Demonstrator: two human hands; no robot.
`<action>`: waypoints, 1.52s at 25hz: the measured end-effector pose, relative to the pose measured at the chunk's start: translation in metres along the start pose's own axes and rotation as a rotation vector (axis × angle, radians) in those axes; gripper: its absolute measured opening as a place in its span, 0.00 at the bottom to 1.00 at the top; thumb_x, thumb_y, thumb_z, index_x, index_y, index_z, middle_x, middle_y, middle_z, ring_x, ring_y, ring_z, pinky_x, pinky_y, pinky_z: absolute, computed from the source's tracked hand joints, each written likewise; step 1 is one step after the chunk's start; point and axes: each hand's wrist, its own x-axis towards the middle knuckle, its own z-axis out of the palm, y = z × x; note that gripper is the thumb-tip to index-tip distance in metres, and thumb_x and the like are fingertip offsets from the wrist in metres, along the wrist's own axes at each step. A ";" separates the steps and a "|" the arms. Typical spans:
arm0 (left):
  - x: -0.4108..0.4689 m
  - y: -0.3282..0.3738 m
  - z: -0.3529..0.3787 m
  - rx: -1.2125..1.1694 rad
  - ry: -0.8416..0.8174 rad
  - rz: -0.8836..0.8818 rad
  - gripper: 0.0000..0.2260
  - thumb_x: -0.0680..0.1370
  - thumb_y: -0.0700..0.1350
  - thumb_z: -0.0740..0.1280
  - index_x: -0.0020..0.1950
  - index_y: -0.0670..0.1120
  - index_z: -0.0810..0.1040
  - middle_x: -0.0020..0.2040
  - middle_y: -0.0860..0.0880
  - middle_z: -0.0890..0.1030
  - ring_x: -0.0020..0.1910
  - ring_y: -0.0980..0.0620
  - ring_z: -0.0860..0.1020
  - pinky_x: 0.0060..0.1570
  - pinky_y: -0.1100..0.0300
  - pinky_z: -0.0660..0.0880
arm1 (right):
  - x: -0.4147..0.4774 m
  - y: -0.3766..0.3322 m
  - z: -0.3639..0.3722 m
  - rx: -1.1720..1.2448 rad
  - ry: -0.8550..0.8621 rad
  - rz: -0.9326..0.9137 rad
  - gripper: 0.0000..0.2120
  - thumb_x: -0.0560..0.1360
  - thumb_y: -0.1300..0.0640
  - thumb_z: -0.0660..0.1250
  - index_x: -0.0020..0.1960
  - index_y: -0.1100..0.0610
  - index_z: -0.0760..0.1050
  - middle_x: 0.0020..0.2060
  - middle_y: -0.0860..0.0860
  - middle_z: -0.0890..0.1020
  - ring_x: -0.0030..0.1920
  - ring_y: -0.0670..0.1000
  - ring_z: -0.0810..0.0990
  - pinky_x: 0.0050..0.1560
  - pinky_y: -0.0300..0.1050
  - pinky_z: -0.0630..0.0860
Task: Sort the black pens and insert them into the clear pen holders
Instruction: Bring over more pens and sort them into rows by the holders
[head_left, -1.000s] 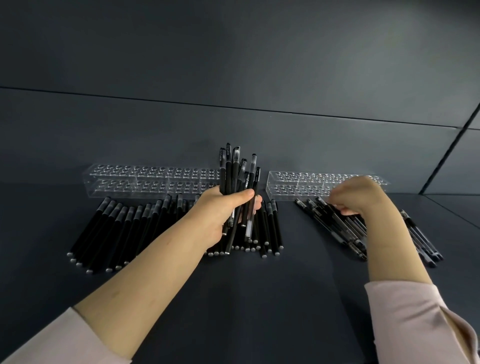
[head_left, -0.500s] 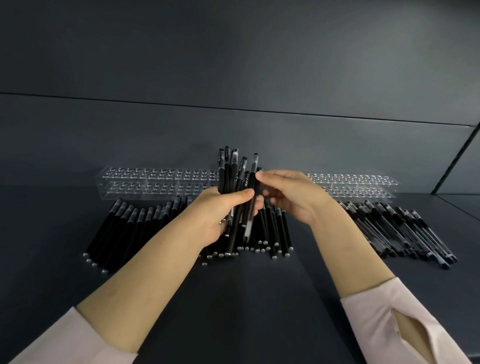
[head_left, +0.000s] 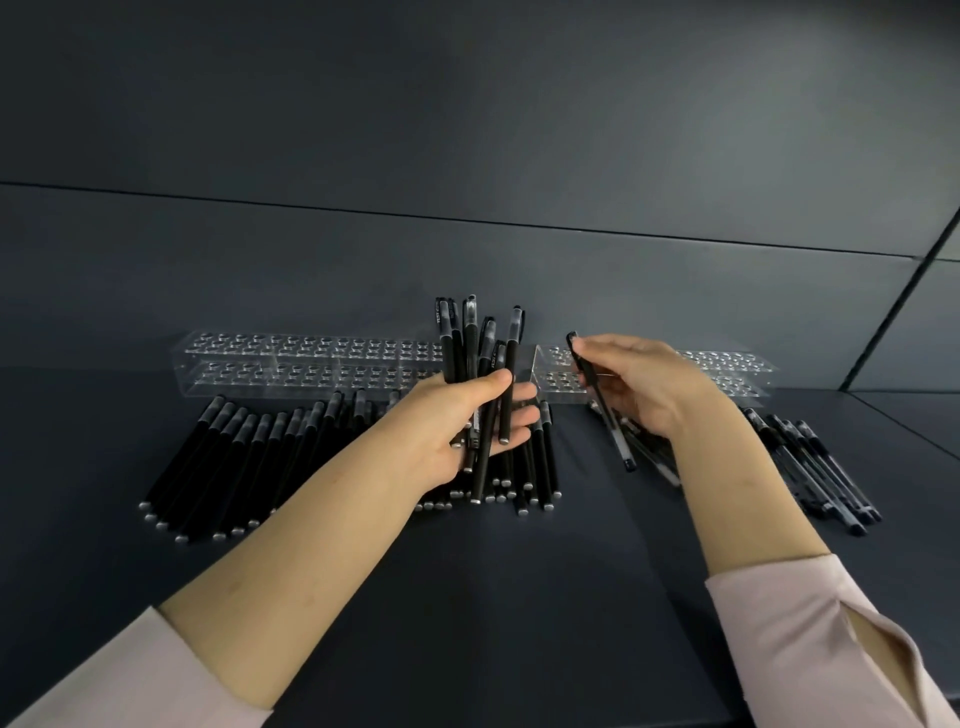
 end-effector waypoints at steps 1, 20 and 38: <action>0.000 -0.002 0.006 -0.008 0.006 -0.015 0.07 0.79 0.38 0.67 0.56 0.36 0.78 0.46 0.42 0.86 0.40 0.47 0.86 0.37 0.54 0.83 | 0.001 0.001 -0.011 -0.014 0.003 0.006 0.04 0.76 0.59 0.69 0.49 0.59 0.79 0.36 0.51 0.82 0.33 0.47 0.79 0.35 0.36 0.78; 0.018 -0.040 0.095 -0.012 0.152 -0.032 0.05 0.75 0.34 0.71 0.49 0.34 0.80 0.40 0.41 0.84 0.38 0.48 0.84 0.37 0.55 0.83 | 0.012 0.023 -0.139 -0.704 0.150 -0.113 0.07 0.70 0.57 0.75 0.46 0.60 0.83 0.40 0.53 0.83 0.37 0.53 0.82 0.46 0.44 0.81; -0.013 0.025 -0.056 0.124 0.229 0.122 0.11 0.79 0.45 0.67 0.59 0.43 0.80 0.52 0.51 0.86 0.52 0.54 0.83 0.44 0.59 0.80 | -0.010 0.007 0.084 0.039 -0.104 0.040 0.05 0.75 0.64 0.69 0.40 0.60 0.76 0.30 0.52 0.76 0.29 0.46 0.74 0.33 0.34 0.76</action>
